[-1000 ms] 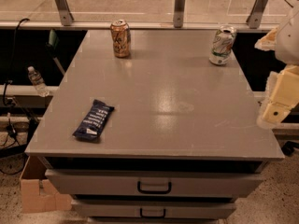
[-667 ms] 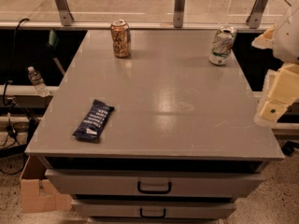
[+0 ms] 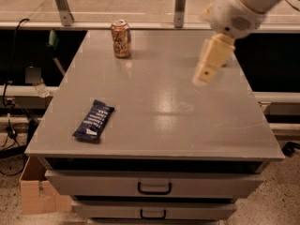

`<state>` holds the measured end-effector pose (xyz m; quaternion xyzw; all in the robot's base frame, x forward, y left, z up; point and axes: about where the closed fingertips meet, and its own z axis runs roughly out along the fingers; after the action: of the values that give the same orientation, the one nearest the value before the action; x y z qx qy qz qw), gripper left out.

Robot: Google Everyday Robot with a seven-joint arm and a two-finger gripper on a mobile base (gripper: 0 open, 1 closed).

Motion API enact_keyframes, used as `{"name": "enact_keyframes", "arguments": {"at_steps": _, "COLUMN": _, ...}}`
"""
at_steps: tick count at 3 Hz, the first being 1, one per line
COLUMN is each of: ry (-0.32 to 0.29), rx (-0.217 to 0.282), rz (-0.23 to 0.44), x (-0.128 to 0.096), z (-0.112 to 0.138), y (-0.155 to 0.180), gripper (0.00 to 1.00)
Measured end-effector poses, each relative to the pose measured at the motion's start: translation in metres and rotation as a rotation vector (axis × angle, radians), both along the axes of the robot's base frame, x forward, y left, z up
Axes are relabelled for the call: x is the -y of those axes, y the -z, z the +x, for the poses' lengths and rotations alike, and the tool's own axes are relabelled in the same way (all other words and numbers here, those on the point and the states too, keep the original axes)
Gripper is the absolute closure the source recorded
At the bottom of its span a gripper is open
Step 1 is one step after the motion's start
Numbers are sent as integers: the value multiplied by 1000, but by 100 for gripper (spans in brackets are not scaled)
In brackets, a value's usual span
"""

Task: Move orange can near rxbar blueberry

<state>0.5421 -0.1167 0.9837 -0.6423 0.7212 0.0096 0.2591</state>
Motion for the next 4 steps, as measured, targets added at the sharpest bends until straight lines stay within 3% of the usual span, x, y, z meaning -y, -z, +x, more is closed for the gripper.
{"name": "enact_keyframes", "arguments": {"at_steps": 1, "ry": -40, "rx": 63, "rz": 76, "x": -46, "z": 41, "y": -21, "gripper": 0}}
{"name": "enact_keyframes", "arguments": {"at_steps": 3, "ry": -56, "rx": 73, "rz": 118, "x": -54, "z": 50, "y": -28, "gripper": 0}}
{"name": "enact_keyframes", "arguments": {"at_steps": 4, "ry": -44, "rx": 46, "rz": 218, "x": -83, "z": 68, "y": -15, "gripper": 0}}
